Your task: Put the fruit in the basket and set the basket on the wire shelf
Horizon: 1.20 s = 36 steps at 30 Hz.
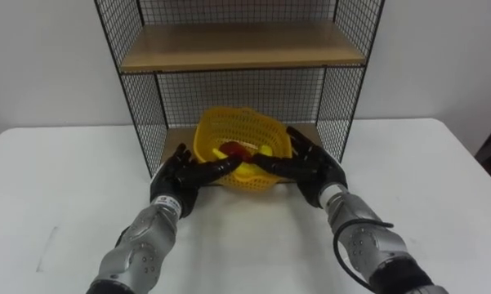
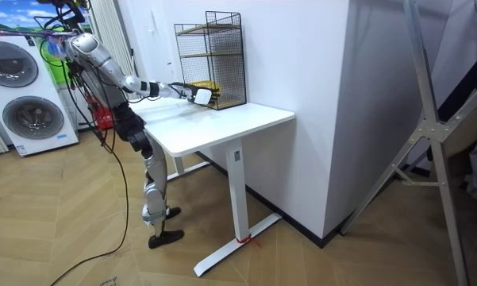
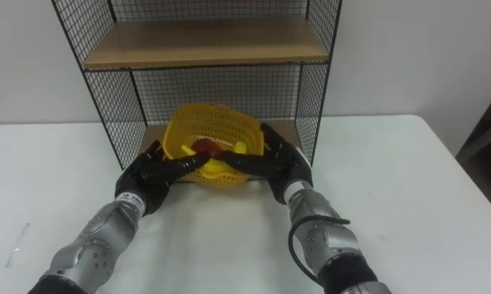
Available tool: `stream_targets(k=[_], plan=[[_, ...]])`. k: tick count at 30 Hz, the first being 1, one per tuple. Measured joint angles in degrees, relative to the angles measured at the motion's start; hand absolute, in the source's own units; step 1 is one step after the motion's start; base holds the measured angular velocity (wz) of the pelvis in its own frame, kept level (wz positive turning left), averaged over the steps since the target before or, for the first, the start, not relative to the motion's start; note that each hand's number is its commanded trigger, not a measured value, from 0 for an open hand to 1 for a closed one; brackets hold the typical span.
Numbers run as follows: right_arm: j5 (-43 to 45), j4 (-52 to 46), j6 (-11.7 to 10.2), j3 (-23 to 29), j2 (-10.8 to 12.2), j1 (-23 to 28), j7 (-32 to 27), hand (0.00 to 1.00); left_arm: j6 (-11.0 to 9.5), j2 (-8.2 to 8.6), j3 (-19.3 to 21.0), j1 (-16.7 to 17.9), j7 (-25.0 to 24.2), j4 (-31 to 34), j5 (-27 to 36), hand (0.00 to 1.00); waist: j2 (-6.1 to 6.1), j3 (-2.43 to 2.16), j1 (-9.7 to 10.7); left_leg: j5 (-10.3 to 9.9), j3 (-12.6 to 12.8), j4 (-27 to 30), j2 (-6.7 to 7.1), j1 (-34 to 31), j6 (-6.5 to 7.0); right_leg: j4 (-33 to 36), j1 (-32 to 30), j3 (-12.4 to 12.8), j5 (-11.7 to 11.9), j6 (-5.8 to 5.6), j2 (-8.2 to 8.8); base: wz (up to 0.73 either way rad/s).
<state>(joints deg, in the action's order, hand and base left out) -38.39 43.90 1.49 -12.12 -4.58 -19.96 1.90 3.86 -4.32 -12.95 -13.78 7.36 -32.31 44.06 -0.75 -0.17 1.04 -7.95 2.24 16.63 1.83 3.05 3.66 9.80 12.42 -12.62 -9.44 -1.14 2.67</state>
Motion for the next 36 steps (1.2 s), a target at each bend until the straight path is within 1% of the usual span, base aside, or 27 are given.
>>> stream_targets(k=[1, 3, 7, 9, 13, 14, 15, 16, 22, 26, 32, 36], plan=[[0.1, -0.3, 0.4, 0.0, 0.0, 0.0, 0.0, 0.0, 0.5, 0.01, 0.2, 0.0, 0.0, 0.6, -1.3, 0.0, 0.01, -0.41, 0.0, 0.0, 0.1, 0.0, -0.04, -0.5, 0.0, 0.1, -0.5, 0.0, 0.0, 0.0, 0.01, -0.04], [0.1, -1.3, 1.1, 0.0, 0.0, 0.0, 0.0, 0.0, 1.0, 0.04, 0.9, 0.0, 0.0, 2.2, -2.8, 0.0, 0.0, -0.39, 0.1, 0.0, 0.1, 0.0, -0.05, -0.6, 0.0, 0.0, -0.7, 0.0, 0.0, 0.0, -0.08, -0.02], [-0.1, -2.7, 2.0, 0.3, -0.2, 0.0, 0.8, 0.0, 1.1, 0.11, 2.8, -0.3, 0.0, 4.9, -3.7, 0.0, -0.04, -0.29, 0.2, 0.1, 0.1, 0.0, -0.04, -1.4, 0.05, 0.0, -1.5, 0.0, 0.2, 0.14, -0.27, 0.0], [-0.1, -4.1, 2.4, 0.4, -0.3, 0.0, 0.8, 0.0, 1.2, 0.11, 3.4, -0.3, 0.0, 6.2, -3.7, 0.0, 0.11, 0.12, 0.3, 0.1, 0.1, -0.1, -0.04, -1.5, 0.04, 0.0, -1.7, 0.0, 0.2, 0.13, -0.26, 0.0], [-0.1, -6.6, 2.4, 0.6, -0.3, 0.0, 0.8, 0.0, 1.4, -0.06, 3.9, -0.3, 0.8, 9.0, -5.0, 0.0, 0.24, 0.48, 0.3, 0.2, 0.1, -0.1, -0.05, -2.7, 0.16, -0.1, -2.9, 0.0, 0.3, 0.25, -0.28, 0.0], [-0.1, -7.1, 2.4, 0.8, -0.3, 0.0, 0.8, 0.0, 1.7, -0.07, 4.1, -0.3, 1.0, 9.8, -5.1, 0.0, 0.25, 0.49, 0.2, 0.3, 0.1, -0.1, -0.05, -3.1, 0.27, 0.0, -3.3, 0.1, 0.5, 0.51, -0.29, 0.0], [-0.1, -7.2, 2.4, 0.9, -0.3, 0.0, 0.8, 0.0, 1.7, -0.06, 4.3, -0.3, 1.0, 10.1, -5.4, 0.0, 0.24, 0.49, 0.2, 0.4, 0.1, -0.1, -0.05, -3.3, 0.33, 0.0, -3.5, 0.1, 0.5, 0.52, -0.3, 0.0], [-0.1, -7.8, 2.5, 0.9, -0.3, 0.0, 0.8, 0.0, 2.1, -0.09, 4.6, -0.3, 1.0, 10.7, -5.4, 0.0, 0.27, 0.61, 0.1, 0.5, 0.1, -0.4, -0.04, -3.3, 0.34, -0.1, -3.6, 0.1, 0.6, 0.63, -0.27, 0.0], [0.0, -11.7, 2.5, 0.9, -0.6, 0.2, 0.8, 0.0, 2.2, -0.27, 6.1, -0.3, 1.3, 14.7, -6.0, 0.0, 0.23, 0.63, 0.1, 0.9, 0.3, -1.3, 0.03, -3.4, 0.31, -0.1, -4.2, 0.0, 0.6, 0.69, -0.15, 0.0], [-0.1, -14.2, 2.5, 0.9, -1.1, 0.4, 0.8, 0.0, 2.1, -0.65, 6.2, -0.3, 2.0, 17.7, -6.1, 0.0, 0.22, 0.63, 0.0, 1.0, 0.4, -1.3, -0.02, -3.3, 0.29, -0.1, -4.1, 0.1, 0.6, 0.69, 0.04, 0.0], [-0.1, -15.5, 2.5, 0.9, -1.6, 0.6, 0.8, 0.0, 2.1, -0.96, 6.2, -0.3, 2.0, 17.8, -6.6, 0.0, 0.19, 0.64, -0.1, 0.9, 0.6, -1.4, -0.07, -3.3, 0.22, 0.0, -4.4, 1.2, 0.7, 0.66, -0.19, -0.02], [-0.1, -15.8, 2.5, 0.9, -1.6, 0.6, 0.8, 0.0, 2.1, -1.29, 6.2, -0.3, 2.0, 17.9, -7.6, 0.0, 0.19, 0.63, -0.1, 0.9, 0.7, -1.5, -0.08, -3.3, 0.21, 0.0, -4.6, 1.5, 0.7, 0.65, -0.01, -0.03]])
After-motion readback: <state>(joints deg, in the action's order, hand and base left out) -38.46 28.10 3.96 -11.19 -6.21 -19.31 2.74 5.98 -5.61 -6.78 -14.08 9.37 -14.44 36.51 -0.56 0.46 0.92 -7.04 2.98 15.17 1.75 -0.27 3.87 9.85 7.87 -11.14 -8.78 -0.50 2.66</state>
